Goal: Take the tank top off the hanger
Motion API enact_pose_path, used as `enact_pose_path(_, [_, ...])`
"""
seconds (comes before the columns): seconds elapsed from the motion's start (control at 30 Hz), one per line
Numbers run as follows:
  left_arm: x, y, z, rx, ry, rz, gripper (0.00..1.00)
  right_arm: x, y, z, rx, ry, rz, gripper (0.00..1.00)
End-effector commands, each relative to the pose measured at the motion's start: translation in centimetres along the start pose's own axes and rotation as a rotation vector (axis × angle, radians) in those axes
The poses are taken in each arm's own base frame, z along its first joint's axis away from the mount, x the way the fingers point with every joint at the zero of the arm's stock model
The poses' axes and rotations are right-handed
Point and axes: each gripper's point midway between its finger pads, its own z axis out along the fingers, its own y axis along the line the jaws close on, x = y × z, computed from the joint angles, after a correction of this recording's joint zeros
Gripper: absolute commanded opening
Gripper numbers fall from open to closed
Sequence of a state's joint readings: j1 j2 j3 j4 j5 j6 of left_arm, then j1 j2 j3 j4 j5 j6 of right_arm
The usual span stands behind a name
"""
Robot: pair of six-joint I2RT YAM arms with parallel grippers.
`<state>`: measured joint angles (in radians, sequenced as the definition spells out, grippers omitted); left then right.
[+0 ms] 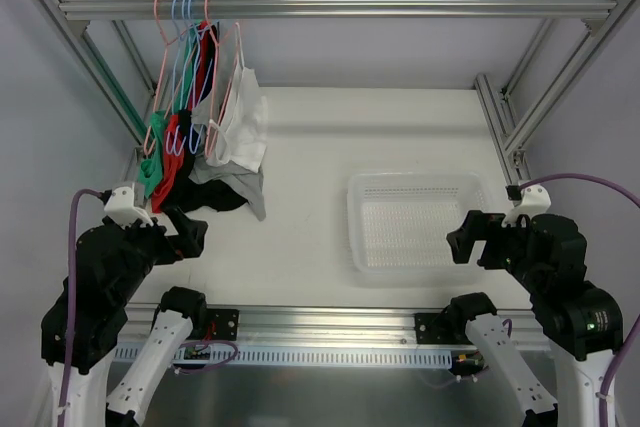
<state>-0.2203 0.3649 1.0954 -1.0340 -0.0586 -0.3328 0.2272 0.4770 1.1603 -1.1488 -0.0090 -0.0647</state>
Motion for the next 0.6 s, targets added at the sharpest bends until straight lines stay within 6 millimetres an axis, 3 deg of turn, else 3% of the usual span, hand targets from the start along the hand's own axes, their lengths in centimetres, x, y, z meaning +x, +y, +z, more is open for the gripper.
enact_pose_path(0.0, [-1.6, -1.5, -1.0, 0.066, -0.037, -0.007, 0.99, -0.6, 0.5, 0.5, -0.027, -0.012, -0.005, 0.99])
enact_pose_path(0.17, [-3.9, -3.1, -1.9, 0.121, -0.056, 0.005, 0.99, -0.5, 1.1, 0.5, -0.057, -0.006, -0.004, 1.00])
enact_pose_path(0.23, [-4.8, -4.4, -1.4, 0.159, -0.019, 0.013, 0.99, -0.6, 1.4, 0.8, -0.075, -0.011, -0.003, 0.99])
enact_pose_path(0.27, [-6.4, -5.3, -2.1, 0.189, -0.046, 0.027, 0.99, -0.6, 1.8, 0.7, -0.098, -0.015, -0.003, 1.00])
enact_pose_path(0.3, [-7.1, -5.8, -1.0, 0.191, -0.011, 0.031, 0.99, -0.6, 2.0, 0.9, -0.108, -0.016, 0.000, 0.99])
enact_pose_path(0.37, [-10.1, -7.3, -1.7, 0.230, -0.054, 0.048, 0.99, -0.8, 2.4, 1.0, -0.129, -0.026, 0.008, 1.00])
enact_pose_path(0.4, [-10.9, -7.7, 0.1, 0.218, -0.010, 0.051, 0.99, -1.0, 2.5, 1.0, -0.135, -0.030, 0.011, 0.99])
enact_pose_path(0.47, [-14.0, -9.1, 0.1, 0.247, -0.047, 0.075, 0.99, -1.3, 2.8, 1.0, -0.150, -0.039, 0.012, 0.99])
enact_pose_path(0.5, [-14.7, -9.5, 2.5, 0.232, 0.002, 0.077, 0.99, -1.4, 2.9, 1.1, -0.152, -0.042, 0.014, 1.00])
enact_pose_path(0.57, [-17.7, -10.8, 2.7, 0.259, -0.044, 0.097, 0.99, -1.6, 3.0, 1.0, -0.156, -0.045, 0.012, 1.00])
